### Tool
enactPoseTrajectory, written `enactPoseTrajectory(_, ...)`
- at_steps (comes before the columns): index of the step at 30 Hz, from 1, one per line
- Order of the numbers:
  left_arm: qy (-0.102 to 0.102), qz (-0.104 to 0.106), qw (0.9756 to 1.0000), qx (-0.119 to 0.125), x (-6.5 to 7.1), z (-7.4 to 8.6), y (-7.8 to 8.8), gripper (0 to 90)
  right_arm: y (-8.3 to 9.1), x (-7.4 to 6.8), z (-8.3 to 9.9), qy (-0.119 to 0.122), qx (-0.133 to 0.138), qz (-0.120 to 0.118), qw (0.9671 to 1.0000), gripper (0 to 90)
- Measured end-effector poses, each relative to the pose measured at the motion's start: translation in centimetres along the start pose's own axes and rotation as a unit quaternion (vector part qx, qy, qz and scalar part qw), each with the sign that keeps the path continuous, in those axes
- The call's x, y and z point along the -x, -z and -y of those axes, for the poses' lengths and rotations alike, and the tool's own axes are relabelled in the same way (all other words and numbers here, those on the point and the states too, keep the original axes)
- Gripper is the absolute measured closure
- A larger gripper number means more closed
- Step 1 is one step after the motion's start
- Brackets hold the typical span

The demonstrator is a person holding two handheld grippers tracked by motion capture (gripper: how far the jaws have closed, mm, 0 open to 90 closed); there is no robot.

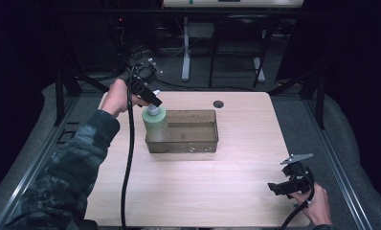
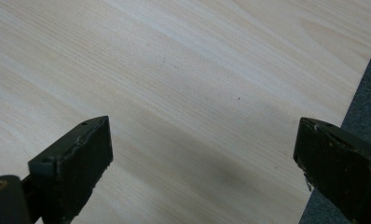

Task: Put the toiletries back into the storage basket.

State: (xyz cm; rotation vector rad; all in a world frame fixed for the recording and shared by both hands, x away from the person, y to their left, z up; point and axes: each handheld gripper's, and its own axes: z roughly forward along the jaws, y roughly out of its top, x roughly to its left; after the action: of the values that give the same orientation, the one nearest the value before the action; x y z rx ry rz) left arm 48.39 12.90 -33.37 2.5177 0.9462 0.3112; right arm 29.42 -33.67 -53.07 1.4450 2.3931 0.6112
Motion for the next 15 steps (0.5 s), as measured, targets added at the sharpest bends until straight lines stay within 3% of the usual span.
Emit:
enactPoseTrajectory(5, 0.009, -0.001, 0.9999, 0.007, -0.2, 0.3, 0.2, 30.4, 0.0, 0.0, 0.0, -0.001, 0.0, 0.001, 1.0, 4.0)
enactPoseTrajectory(6, 0.014, 0.001, 0.9998, 0.015, -0.2, 0.5, 0.4, 22.5, 0.0, 0.0, 0.0, -0.001, 0.0, 0.001, 1.0, 4.0)
enactPoseTrajectory(15, 0.025, 0.0, 0.9991, 0.034, -0.4, 1.5, 1.3, 7.7, 0.1, 0.1, 0.0, 0.0, 0.002, 0.002, 1.0, 4.0)
